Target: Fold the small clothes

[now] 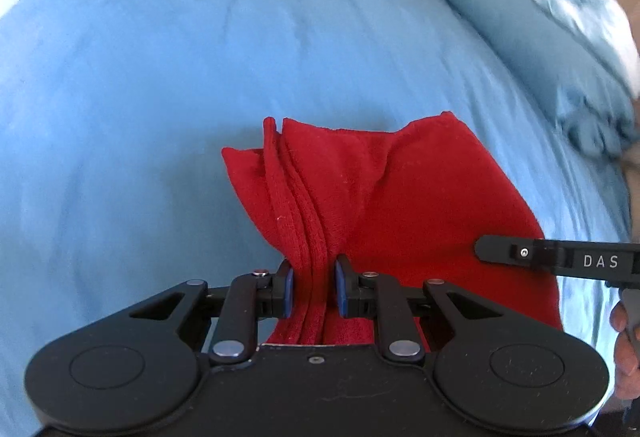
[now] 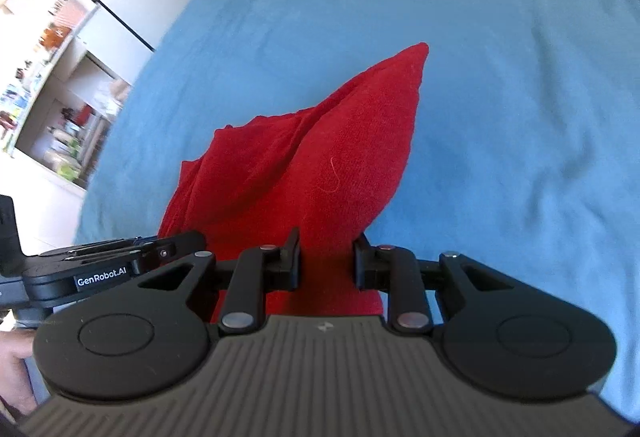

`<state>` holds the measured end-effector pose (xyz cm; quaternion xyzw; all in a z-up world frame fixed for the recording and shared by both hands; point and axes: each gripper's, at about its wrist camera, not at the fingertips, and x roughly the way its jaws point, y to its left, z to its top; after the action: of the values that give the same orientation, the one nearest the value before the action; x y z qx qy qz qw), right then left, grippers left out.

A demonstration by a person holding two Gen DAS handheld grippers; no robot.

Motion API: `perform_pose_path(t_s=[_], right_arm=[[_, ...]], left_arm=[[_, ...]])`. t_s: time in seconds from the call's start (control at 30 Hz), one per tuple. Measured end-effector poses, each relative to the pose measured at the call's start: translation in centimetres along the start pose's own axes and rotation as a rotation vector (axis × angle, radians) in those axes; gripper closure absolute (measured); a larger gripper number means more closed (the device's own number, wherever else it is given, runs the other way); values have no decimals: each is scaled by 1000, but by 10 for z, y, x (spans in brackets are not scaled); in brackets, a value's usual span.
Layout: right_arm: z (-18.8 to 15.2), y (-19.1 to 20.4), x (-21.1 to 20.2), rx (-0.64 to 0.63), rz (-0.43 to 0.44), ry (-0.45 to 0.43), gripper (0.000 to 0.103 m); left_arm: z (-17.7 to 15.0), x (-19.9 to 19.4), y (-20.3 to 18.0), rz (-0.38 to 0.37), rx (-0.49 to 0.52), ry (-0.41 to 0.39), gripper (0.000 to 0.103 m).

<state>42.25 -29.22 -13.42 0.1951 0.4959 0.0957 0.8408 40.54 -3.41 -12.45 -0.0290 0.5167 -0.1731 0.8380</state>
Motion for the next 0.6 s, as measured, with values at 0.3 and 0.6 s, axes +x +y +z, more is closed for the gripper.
perform_pose_path(t_s=[0.3,0.6], right_arm=[[-43,-32,-2,3,-78,-34,29],[-54,-32,-28,-136,-187,-80,0]], left_arm=[[-32,7,-19,131,80,-33,38],[-61,-10,-30,228,145,-65,21]])
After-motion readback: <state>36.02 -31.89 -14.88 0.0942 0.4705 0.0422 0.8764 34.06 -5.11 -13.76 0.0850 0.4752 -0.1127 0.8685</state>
